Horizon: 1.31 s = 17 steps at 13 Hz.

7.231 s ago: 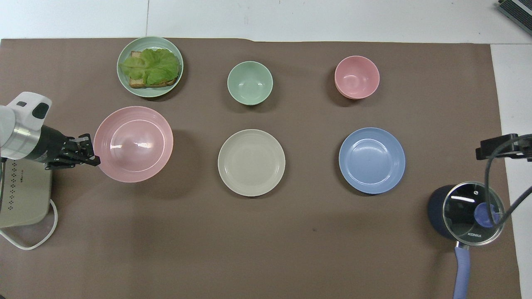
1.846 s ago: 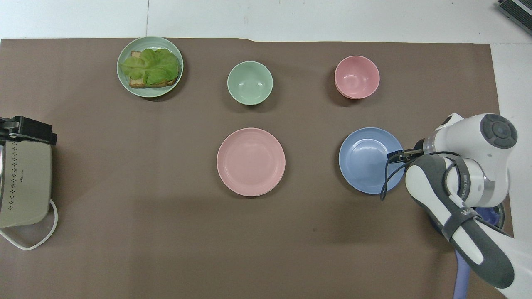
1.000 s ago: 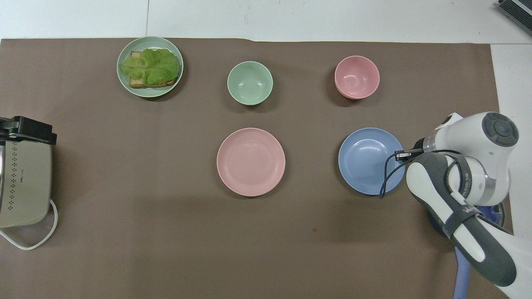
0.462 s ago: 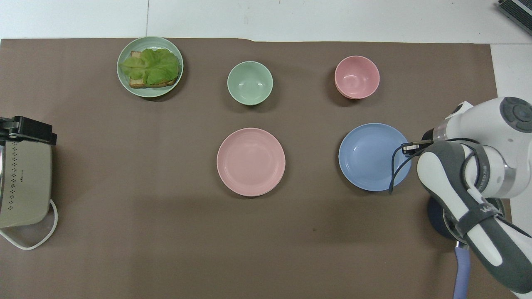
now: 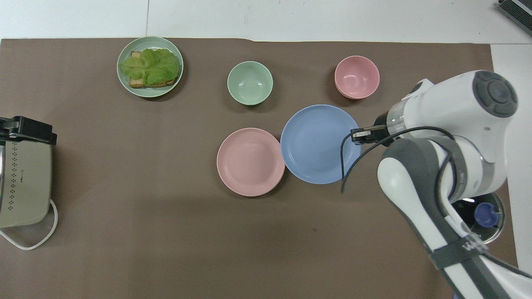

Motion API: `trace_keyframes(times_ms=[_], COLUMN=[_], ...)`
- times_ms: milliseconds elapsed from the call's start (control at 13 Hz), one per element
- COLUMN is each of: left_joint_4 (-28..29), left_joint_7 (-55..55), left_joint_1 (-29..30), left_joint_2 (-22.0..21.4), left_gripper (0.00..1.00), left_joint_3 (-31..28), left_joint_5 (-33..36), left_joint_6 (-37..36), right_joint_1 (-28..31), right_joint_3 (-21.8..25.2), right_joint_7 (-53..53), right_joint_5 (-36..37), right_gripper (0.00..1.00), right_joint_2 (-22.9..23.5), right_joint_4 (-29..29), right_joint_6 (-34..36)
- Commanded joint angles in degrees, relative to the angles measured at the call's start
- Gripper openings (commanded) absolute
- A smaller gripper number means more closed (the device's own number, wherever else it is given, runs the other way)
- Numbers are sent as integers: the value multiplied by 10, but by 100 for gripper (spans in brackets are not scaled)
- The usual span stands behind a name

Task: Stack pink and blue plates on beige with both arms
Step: 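Lift the blue plate with the right gripper toward the pink plate, then lower the blue plate onto the pink plate with the right gripper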

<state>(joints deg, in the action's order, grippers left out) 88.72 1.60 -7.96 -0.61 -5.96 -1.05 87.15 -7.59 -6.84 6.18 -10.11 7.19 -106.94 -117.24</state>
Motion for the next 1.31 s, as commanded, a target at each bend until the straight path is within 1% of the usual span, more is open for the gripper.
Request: trace_keyframes(times_ms=[0, 308, 615, 769, 1077, 1154, 1231], left_joint_4=[2, 1, 1, 1, 1, 2, 2], left_joint_7=[7, 7, 7, 7, 6, 7, 7], left_joint_1=[2, 2, 2, 2, 2, 2, 2], left_joint_2=[-2, -2, -2, -2, -2, -2, -2], left_gripper=[100, 100, 100, 100, 100, 100, 100], left_joint_3=[2, 2, 2, 2, 2, 2, 2], left_joint_5=[6, 6, 6, 6, 6, 6, 6], left_joint_6=[-2, -2, -2, -2, -1, -2, -1], right_joint_1=[-54, -115, -139, -139, -139, -139, -138], right_joint_3=[-1, -1, -4, -4, -4, -3, -3], right_joint_7=[68, 137, 152, 150, 141, 142, 141], right_joint_5=[-10, -11, -12, -11, -12, -12, -12], right_gripper=[0, 0, 0, 0, 0, 28, 78], right_joint_2=[29, 69, 89, 89, 102, 103, 103], right_joint_4=[4, -2, -27, -39, -41, -40, -40], right_joint_6=[-47, -117, -162, -180, -183, -183, -183])
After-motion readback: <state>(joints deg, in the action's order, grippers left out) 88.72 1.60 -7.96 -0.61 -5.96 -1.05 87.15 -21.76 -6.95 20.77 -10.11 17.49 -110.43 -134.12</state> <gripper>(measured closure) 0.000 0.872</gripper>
